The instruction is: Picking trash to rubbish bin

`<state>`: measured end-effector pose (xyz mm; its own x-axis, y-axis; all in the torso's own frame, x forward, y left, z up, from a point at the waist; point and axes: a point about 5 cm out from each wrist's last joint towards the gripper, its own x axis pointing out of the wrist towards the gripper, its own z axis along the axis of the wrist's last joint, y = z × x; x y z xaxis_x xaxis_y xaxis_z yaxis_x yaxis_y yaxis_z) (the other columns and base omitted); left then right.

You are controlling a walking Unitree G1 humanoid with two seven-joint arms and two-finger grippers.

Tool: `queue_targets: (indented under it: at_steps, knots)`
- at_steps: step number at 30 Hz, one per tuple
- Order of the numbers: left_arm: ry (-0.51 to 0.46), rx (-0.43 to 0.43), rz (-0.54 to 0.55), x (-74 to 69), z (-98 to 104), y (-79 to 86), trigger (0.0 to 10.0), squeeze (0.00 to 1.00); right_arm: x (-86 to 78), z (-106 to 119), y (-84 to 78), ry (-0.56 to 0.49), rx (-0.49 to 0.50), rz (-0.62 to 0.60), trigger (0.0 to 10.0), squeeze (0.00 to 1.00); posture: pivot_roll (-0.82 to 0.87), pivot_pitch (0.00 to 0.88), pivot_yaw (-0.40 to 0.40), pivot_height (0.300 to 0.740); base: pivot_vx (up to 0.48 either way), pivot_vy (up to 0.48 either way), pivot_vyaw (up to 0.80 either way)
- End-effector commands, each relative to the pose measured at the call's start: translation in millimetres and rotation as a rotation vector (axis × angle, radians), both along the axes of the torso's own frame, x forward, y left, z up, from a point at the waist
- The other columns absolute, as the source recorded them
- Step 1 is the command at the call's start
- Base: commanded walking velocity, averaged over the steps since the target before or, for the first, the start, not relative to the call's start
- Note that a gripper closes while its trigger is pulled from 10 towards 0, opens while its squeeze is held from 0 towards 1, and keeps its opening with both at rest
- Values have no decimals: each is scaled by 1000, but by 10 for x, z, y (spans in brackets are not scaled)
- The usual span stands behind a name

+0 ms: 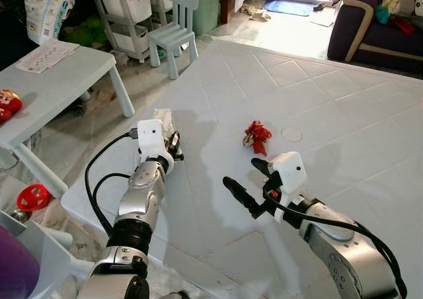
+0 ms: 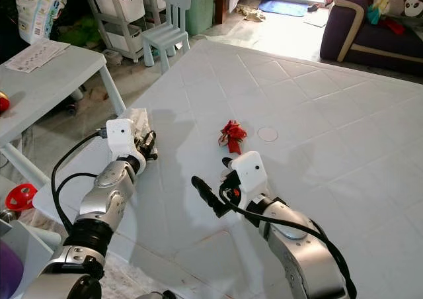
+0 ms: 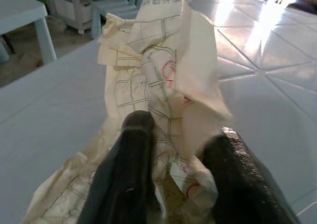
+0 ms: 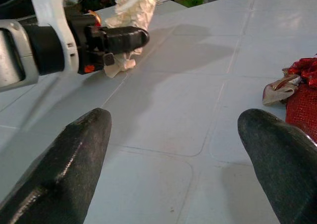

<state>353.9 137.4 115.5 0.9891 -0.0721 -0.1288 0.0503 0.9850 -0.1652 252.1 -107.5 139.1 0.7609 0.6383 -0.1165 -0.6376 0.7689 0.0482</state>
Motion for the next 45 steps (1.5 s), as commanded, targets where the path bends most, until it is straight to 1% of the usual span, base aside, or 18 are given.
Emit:
queue_targets:
  at_steps: [1,4,9,11,12,14,15,16,17,21,22,23,29,38,40,41,42,45]
  knots:
    - [-3,0,27,-43,-20,82,0,0,-7,35,21,-12,-6,21,10000,0,-83,103,-7,740,0,0,0]
    - [-58,25,84,-135,-9,202,0,0,30,60,4,-57,-38,11,10000,0,-80,99,-9,740,0,0,0]
    - [-137,88,108,-260,34,294,0,0,127,109,-62,-115,-63,-48,10000,0,-69,98,-14,740,0,0,0]
    - [-251,109,49,-406,136,280,0,0,210,106,-101,-144,-84,-65,10000,0,-32,96,-21,740,0,0,0]
    - [-274,134,30,-454,152,283,0,0,244,104,-108,-151,-83,-78,10000,0,-32,96,-21,740,0,0,0]
    - [-283,154,14,-504,156,288,0,0,278,98,-116,-153,-79,-90,10000,0,-8,96,-25,740,0,0,0]
    - [-286,188,3,-617,149,336,0,0,352,74,-108,-167,-97,-100,10000,0,7,97,-28,740,0,0,0]
    - [-285,199,4,-650,146,355,0,0,372,66,-101,-173,-106,-98,10000,0,7,97,-28,740,0,0,0]
    - [-289,235,-2,-755,147,401,0,0,426,54,-77,-199,-136,-89,10000,0,47,102,-32,740,0,0,0]
    - [-288,261,-3,-847,148,427,0,0,478,50,-72,-213,-145,-100,10000,0,70,104,-36,740,0,0,0]
    - [-281,289,-8,-982,139,451,0,0,555,43,-73,-241,-165,-122,10000,0,88,106,-39,740,0,0,0]
    - [-279,304,-16,-1044,133,455,0,0,588,39,-71,-252,-174,-125,10000,0,98,106,-42,740,0,0,0]
    - [-253,344,-19,-1287,99,478,0,0,758,13,-67,-320,-233,-146,10000,0,128,109,-54,740,0,0,0]
    - [-250,353,-17,-1387,116,415,0,0,935,-88,32,-390,-357,-152,10000,0,162,110,-78,740,0,0,0]
    - [-251,351,-20,-1410,138,395,0,0,1010,-47,35,-426,-382,-190,10000,0,169,111,-85,740,0,0,0]
    - [-250,352,-16,-1422,149,394,0,0,1097,19,-9,-451,-387,-264,10000,0,171,114,-89,740,0,0,0]
    - [-250,352,-16,-1422,149,394,0,0,1097,19,-9,-451,-387,-264,10000,0,171,114,-89,740,0,0,0]
    - [-249,350,-7,-1429,153,395,0,0,1194,87,-96,-463,-401,-361,10000,0,171,120,-100,740,0,0,0]
